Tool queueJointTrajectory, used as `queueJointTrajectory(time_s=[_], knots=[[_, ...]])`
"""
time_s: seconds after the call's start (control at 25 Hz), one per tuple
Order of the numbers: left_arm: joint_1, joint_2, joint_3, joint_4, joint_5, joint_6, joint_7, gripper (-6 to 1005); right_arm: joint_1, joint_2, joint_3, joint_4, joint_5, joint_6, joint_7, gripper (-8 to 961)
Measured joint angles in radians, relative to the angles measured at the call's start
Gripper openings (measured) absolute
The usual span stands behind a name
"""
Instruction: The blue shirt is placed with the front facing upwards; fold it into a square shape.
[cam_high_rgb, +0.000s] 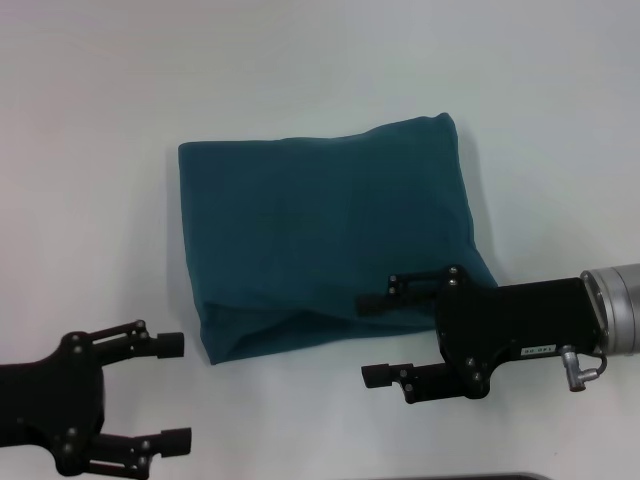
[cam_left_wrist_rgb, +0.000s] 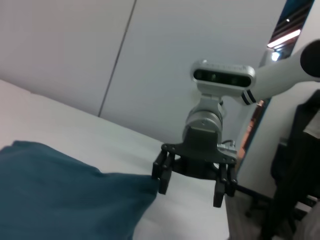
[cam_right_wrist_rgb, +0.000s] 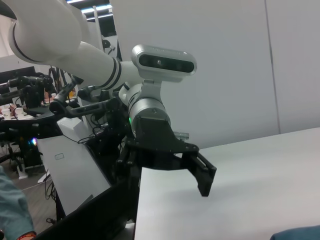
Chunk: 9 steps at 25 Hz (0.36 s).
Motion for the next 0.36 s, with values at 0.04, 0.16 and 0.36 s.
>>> queueJointTrajectory(time_s=[0.04,0.16,0.36], knots=[[-0.003,-0.002,0.004,0.0,0.004,-0.003,-0.001,948,-0.001,0.0,0.0,0.001,0.0,0.001,0.0,704],[-0.008,-0.006,0.006,0.0,0.01,-0.007,-0.002,949,-0.003,0.0,0.0,0.003,0.001,0.002,0.0,704],[-0.016,-0.007,-0.001,0.001,0.009,-0.009,-0.018,949,-0.004,0.0,0.0,0.004,-0.001,0.002,0.001,704]])
